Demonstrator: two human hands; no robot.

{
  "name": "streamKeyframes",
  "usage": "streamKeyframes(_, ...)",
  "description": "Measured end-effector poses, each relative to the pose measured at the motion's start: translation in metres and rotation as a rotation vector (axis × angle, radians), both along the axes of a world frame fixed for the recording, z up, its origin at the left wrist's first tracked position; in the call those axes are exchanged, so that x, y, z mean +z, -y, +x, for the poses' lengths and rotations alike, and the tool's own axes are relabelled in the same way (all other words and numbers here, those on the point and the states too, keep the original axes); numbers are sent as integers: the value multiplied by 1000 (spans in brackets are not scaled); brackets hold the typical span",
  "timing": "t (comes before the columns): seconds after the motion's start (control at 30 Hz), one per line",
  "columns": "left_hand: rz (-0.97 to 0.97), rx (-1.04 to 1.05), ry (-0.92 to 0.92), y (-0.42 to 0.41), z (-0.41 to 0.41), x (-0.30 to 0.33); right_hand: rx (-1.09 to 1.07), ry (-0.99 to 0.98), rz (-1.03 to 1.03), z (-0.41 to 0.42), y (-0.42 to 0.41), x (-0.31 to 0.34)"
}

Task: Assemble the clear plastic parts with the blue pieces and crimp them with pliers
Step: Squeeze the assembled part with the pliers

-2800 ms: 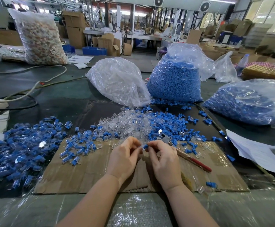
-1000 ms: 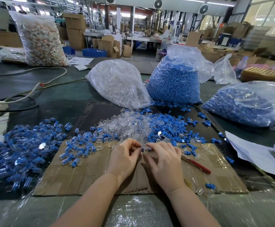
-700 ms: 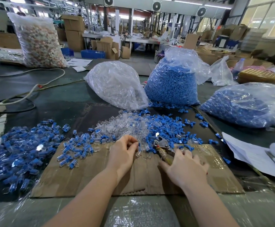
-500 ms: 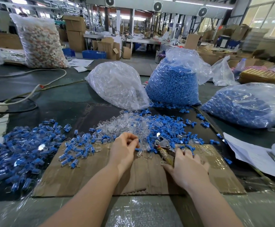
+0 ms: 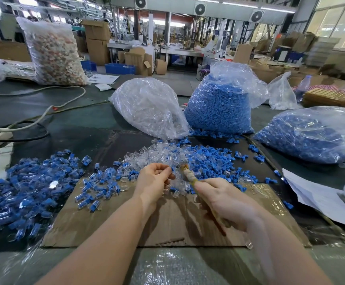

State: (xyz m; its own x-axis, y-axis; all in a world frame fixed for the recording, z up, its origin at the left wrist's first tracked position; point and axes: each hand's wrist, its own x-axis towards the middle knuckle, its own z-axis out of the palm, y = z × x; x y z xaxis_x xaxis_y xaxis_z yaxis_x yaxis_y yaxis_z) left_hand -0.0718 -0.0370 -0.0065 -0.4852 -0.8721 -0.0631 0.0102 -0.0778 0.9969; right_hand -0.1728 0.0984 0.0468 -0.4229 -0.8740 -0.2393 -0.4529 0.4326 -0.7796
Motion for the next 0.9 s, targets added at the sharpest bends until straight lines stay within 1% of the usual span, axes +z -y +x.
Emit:
streamKeyframes(0.07,26,5,-9,2,0,0,9,65,36,-2,1,1)
streamKeyframes(0.13,36,4,-15,3,2,0,32,245,50,-5,2,1)
streamKeyframes(0.23,32,2,-17,4,5,1,52,426,54,-6,4,0)
streamKeyframes(0.27,36,0,-19,4,5,2,58,451,50,-5,5,0)
streamKeyframes(0.37,53,-16,-31,3,5,4,3,440,26,-6,7,-3)
streamKeyframes(0.5,53,-110,-35,0,8,7,-83,584,-32,-12,8,-4)
streamKeyframes(0.57,38,-179,-20,-2,8,9,-81,583,-21,-14,8,-4)
streamKeyframes(0.67,6,-238,19,-5,6,12,-80,523,3,-14,7,-4)
streamKeyframes(0.8,-29,-220,45,-7,6,13,-97,453,30,-16,4,-5)
streamKeyframes(0.9,73,-125,-43,-7,4,12,-64,397,41,-14,2,-4)
